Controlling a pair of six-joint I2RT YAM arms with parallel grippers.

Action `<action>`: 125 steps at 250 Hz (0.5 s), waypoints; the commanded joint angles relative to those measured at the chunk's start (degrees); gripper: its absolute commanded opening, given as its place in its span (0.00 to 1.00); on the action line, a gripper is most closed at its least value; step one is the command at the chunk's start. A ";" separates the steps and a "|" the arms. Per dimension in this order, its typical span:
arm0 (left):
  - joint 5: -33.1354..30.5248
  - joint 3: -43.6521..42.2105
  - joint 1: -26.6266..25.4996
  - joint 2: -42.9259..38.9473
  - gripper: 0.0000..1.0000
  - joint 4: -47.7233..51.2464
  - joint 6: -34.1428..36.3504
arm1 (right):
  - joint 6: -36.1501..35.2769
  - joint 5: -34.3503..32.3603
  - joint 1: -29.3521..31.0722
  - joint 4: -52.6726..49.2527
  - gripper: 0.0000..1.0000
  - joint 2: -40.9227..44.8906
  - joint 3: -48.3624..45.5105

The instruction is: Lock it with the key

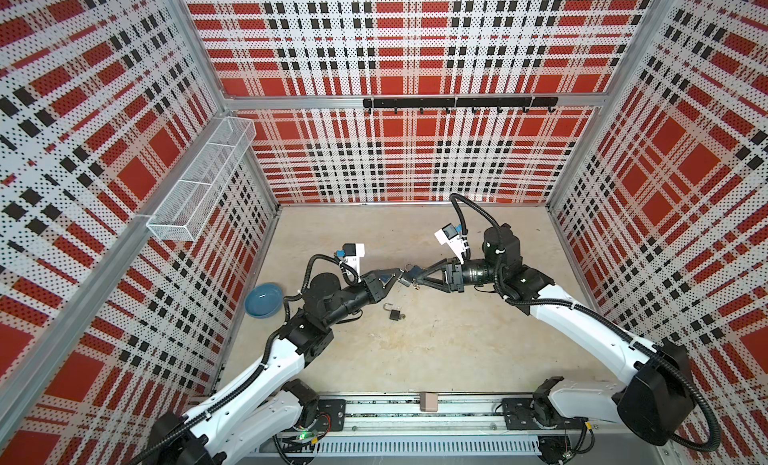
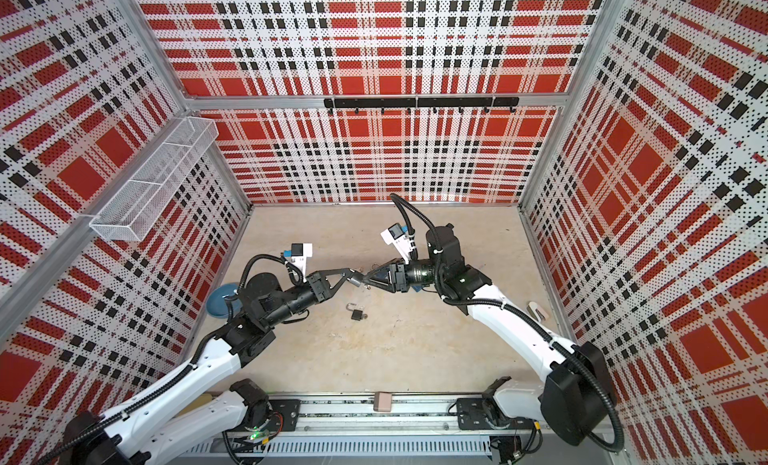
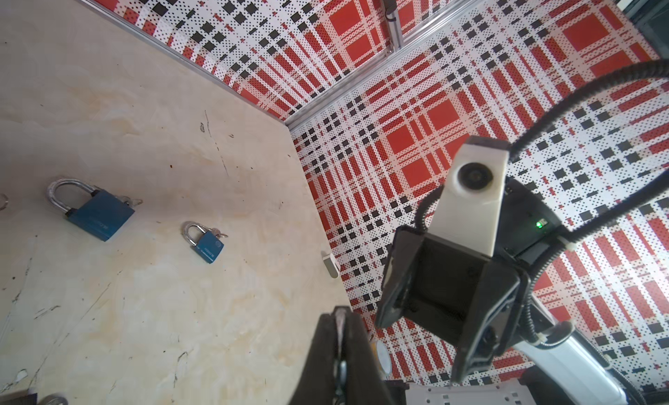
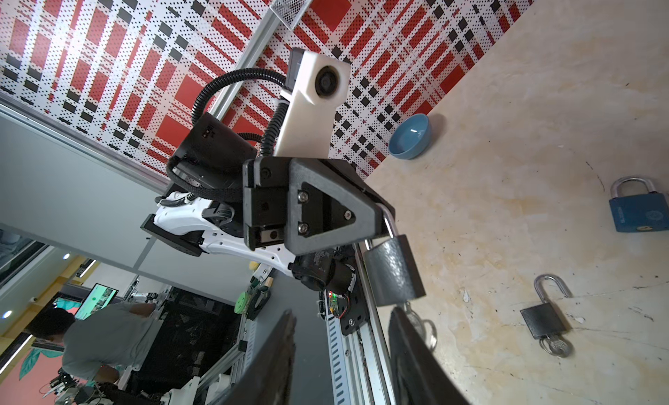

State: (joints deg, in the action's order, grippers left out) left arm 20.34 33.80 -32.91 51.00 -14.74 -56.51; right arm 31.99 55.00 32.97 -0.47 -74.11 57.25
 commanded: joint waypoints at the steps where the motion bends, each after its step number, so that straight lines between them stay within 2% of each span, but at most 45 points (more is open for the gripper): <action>1: -0.18 2.03 0.41 -1.32 0.00 -3.71 -1.46 | 0.18 0.55 -0.02 3.70 0.44 -0.52 -0.52; 45: 1.29 3.33 0.48 -1.16 0.00 -3.63 -1.93 | 0.65 1.06 -0.01 5.28 0.45 -2.80 0.67; 63: 1.19 3.38 0.55 -1.26 0.00 -3.67 -1.93 | 1.48 1.80 -0.08 6.29 0.40 -3.49 0.93; 106: 0.98 3.38 1.01 -1.45 0.00 -3.71 -1.93 | 1.85 2.04 -0.01 6.50 0.37 -3.63 0.88; 125: 0.93 3.46 1.34 -1.30 0.00 -3.71 -1.87 | 1.89 2.20 -0.02 6.45 0.29 -3.65 0.87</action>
State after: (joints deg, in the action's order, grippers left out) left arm 20.75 35.14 -32.34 50.54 -15.66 -57.69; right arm 34.02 56.12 32.97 2.66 -77.54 57.10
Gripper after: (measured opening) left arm 0.080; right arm 0.345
